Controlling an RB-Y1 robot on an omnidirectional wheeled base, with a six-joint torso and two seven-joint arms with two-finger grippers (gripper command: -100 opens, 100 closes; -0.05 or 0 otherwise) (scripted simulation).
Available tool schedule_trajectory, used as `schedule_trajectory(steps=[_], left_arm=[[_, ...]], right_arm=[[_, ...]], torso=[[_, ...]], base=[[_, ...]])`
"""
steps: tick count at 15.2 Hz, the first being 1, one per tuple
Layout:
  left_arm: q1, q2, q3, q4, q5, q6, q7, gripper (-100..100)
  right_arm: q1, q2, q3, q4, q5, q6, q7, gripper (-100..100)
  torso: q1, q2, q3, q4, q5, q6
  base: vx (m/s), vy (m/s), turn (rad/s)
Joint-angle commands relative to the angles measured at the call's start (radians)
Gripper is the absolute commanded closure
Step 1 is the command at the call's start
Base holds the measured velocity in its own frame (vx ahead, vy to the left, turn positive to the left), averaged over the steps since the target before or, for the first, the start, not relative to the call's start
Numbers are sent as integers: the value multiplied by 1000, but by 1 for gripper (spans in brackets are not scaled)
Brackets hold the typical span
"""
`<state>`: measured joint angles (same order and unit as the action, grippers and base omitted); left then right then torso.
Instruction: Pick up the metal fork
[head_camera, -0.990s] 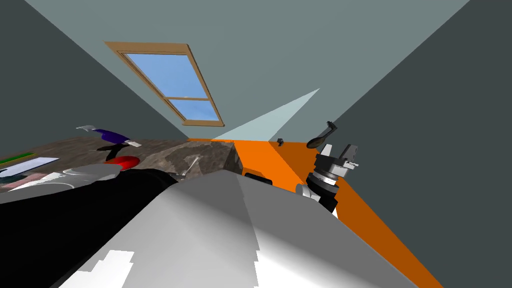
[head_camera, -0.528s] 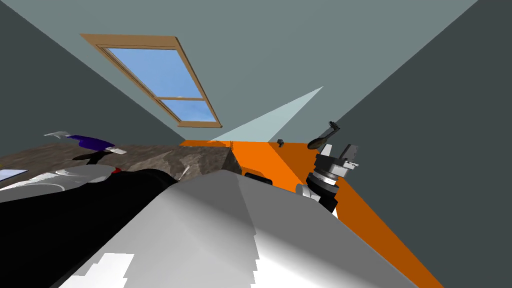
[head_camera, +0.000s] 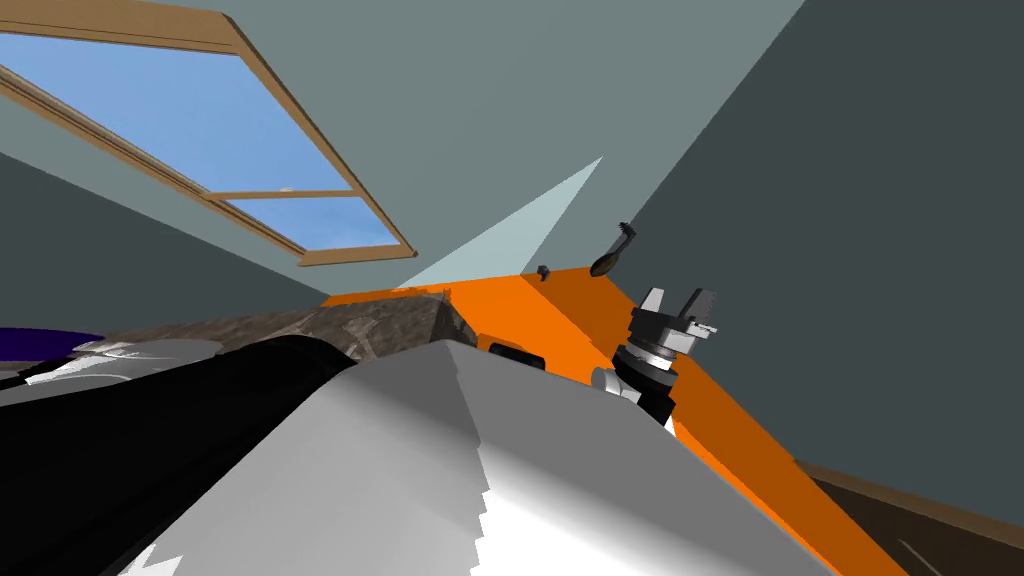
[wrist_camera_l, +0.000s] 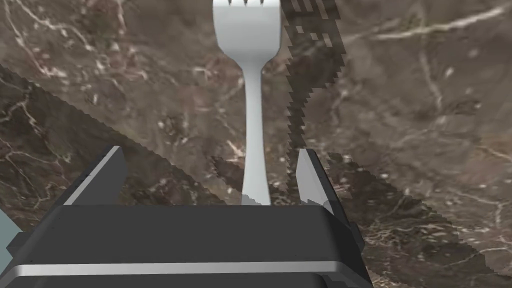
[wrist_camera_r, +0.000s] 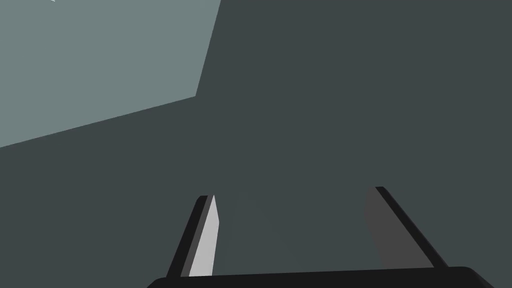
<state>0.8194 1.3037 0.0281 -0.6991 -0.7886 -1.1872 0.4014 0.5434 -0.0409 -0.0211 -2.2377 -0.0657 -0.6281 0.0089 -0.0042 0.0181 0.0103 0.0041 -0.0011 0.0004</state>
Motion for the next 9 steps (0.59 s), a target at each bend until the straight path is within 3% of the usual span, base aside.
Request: schedule_trajectory(steps=[1, 2, 3, 4, 6, 7, 8, 9], left_arm=[[-8, -4, -11, 17, 8, 1, 7, -100], [-35, -11, -38, 58, 27, -1, 22, -100], [-35, -11, -38, 58, 27, -1, 22, -100], [-61, -18, -66, 95, 47, -4, 36, -100], [-61, -18, -66, 99, 47, -4, 36, -100], [-87, -25, -93, 139, 67, -6, 51, -100], [-87, -25, -93, 140, 67, -6, 51, -100], [-113, -32, -121, 169, 86, -9, 65, -100]], right_arm=[[0, 0, 0, 0, 0, 0, 0, 0], [0, 0, 0, 0, 0, 0, 0, 0], [0, 0, 0, 0, 0, 0, 0, 0], [0, 0, 0, 0, 0, 0, 0, 0], [0, 0, 0, 0, 0, 0, 0, 0], [0, 0, 0, 0, 0, 0, 0, 0], [0, 0, 0, 0, 0, 0, 0, 0], [0, 0, 0, 0, 0, 0, 0, 0]], torso=[[0, 0, 0, 0, 0, 0], [2, -1, 0, 0, 0, -1], [2, -3, -2, 0, 1, 0], [2, -3, -2, -1, 1, 0], [2, -3, -2, -1, 1, 0], [4, -3, -1, 0, 1, -1], [4, -1, -1, 0, 1, 0], [4, 0, 0, 0, 1, 0]], base=[[-176, -10, -88], [-139, -34, -284], [-166, -36, -310], [-179, -44, -398], [-170, -21, -200], [-218, -20, -230], [-215, -24, -314], [-234, -28, -392]])
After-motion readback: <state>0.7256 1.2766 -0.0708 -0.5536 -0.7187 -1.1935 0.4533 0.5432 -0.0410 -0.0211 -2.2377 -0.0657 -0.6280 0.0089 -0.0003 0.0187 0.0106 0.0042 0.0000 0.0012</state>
